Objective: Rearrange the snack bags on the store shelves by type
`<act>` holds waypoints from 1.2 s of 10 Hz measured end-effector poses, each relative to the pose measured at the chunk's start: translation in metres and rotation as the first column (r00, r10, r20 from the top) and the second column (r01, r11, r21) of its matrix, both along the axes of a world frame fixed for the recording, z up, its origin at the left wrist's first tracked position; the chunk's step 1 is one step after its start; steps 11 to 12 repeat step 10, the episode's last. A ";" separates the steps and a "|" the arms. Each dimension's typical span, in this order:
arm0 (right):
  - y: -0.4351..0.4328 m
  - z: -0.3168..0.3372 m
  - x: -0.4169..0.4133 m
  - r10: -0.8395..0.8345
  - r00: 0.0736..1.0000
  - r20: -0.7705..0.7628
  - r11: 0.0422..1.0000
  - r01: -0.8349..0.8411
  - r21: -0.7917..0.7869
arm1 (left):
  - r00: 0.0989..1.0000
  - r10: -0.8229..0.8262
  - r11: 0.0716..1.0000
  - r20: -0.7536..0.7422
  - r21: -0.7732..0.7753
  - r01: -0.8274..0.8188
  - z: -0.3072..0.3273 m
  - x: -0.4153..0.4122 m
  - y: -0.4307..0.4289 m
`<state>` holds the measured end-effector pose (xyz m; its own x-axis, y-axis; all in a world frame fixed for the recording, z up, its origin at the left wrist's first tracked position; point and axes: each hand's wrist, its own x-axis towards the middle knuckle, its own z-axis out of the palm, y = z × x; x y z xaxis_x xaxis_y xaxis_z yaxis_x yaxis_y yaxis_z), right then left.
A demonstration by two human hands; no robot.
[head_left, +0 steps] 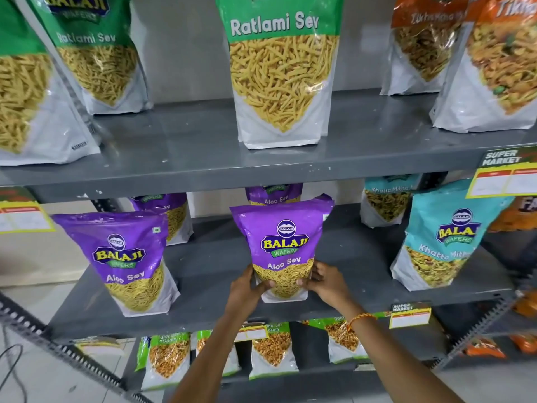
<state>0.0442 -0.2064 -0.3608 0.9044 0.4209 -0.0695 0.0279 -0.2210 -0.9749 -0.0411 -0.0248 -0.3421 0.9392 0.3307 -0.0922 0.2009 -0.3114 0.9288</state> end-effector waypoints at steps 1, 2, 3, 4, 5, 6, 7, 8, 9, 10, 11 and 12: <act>0.000 0.002 -0.002 -0.010 1.000 0.006 1.000 0.010 -0.020 | 1.000 -0.001 1.000 -0.004 0.014 0.001 0.002 -0.002 -0.002; 0.000 0.003 -0.004 -0.012 1.000 0.004 0.999 0.013 -0.031 | 1.000 0.003 0.999 -0.015 0.041 -0.002 0.006 -0.002 -0.004; 0.001 0.004 -0.004 -0.014 1.000 0.025 0.999 0.016 -0.051 | 1.000 -0.002 1.000 -0.017 -0.003 0.002 0.006 -0.001 -0.004; 0.002 0.006 -0.005 -0.018 0.999 0.046 0.996 0.022 -0.083 | 1.000 0.000 1.000 -0.019 -0.027 0.000 0.007 -0.002 -0.005; 0.002 0.005 -0.006 -0.039 0.997 0.069 0.994 0.046 -0.103 | 1.000 -0.009 1.000 -0.017 -0.016 0.009 0.008 -0.001 -0.005; 0.002 0.009 -0.008 -0.046 0.997 0.056 0.993 0.052 -0.109 | 0.999 -0.016 1.000 -0.037 -0.027 0.015 0.010 -0.001 -0.004; 0.003 0.008 -0.007 -0.043 0.997 0.057 0.992 0.050 -0.114 | 0.999 -0.023 1.000 -0.041 -0.005 0.023 0.009 -0.001 -0.003; 0.003 0.006 -0.007 -0.044 0.996 0.073 0.987 0.054 -0.153 | 0.998 -0.034 0.998 -0.060 0.048 0.037 0.014 -0.003 -0.005; 0.004 0.003 -0.013 -0.079 0.993 0.083 0.985 0.091 -0.149 | 0.995 -0.072 0.992 -0.072 0.098 0.079 0.018 -0.005 -0.006; 0.000 -0.001 -0.016 -0.180 0.979 0.092 0.981 0.185 -0.059 | 1.000 -0.014 0.986 0.024 0.165 0.010 0.024 -0.010 -0.010; 0.000 -0.001 -0.016 -0.180 0.979 0.092 0.981 0.185 -0.059 | 1.000 -0.014 0.986 0.024 0.165 0.010 0.024 -0.010 -0.010; 0.000 -0.001 -0.016 -0.180 0.979 0.092 0.981 0.185 -0.059 | 1.000 -0.014 0.986 0.024 0.165 0.010 0.024 -0.010 -0.010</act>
